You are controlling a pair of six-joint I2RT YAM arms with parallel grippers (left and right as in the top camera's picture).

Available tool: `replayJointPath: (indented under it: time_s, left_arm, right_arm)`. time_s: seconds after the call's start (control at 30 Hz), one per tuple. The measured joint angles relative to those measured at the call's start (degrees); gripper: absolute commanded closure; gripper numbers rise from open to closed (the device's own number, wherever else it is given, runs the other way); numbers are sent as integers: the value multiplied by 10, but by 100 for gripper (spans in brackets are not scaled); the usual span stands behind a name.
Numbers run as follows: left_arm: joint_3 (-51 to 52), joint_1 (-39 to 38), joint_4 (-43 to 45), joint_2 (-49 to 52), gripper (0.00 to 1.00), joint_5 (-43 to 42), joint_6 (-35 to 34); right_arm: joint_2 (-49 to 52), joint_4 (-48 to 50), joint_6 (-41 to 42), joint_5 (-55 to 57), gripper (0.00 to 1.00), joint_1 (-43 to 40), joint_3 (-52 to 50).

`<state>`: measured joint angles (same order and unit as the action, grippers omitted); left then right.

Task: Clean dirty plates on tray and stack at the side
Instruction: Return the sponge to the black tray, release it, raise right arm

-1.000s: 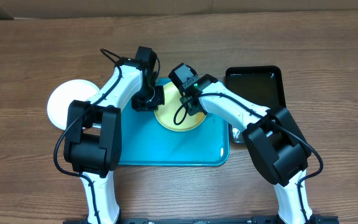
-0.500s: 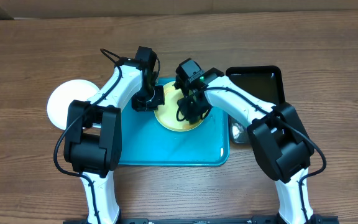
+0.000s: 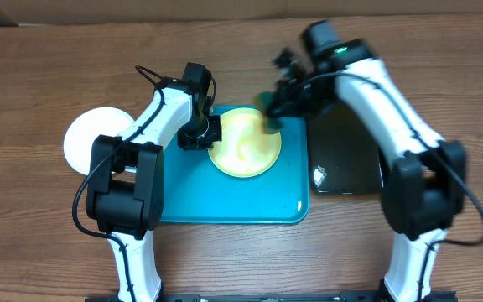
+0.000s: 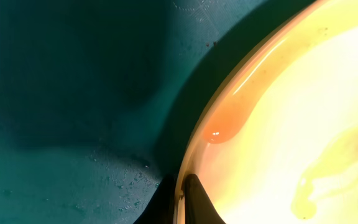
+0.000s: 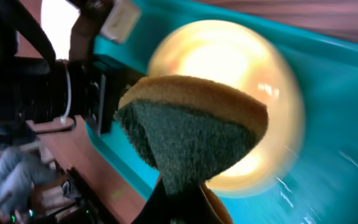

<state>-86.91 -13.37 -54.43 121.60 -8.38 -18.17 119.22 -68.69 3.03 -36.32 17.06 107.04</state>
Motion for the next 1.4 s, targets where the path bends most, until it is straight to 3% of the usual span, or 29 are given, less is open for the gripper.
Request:
replayJointPath:
  time_s: [0.2,0.3,0.47,0.7,0.83,1.03,1.17,1.23,1.4]
  left_arm:
    - [0,0,0,0,95,0,0]
    - [0,0,0,0,95,0,0]
    - [0,0,0,0,95,0,0]
    - [0,0,0,0,95,0,0]
    - [0,0,0,0,95,0,0]
    - [0,0,0,0,95,0,0]
    - [0,0,-1,0,93,0,0]
    - [0,0,0,0,85,0,-1]
    - [0,-2,-5,2,81,0,-1]
  right_arm:
    - [-33,-140,1,131,96,-73,4]
    - [-33,-165,15,223,96,-91,-10]
    - [-33,-127,54,345,96,-106,-73]
    - [-33,-1,71,399,96,-105,-201]
    - [-33,47,78,406,81,-105,-256]
    - [-34,73,106,412,78,-105,-281]
    - [-43,108,128,413,68,-105,-307]
    - [-46,106,132,413,63,-106,-310]
    - [-45,43,125,398,48,-106,-288]
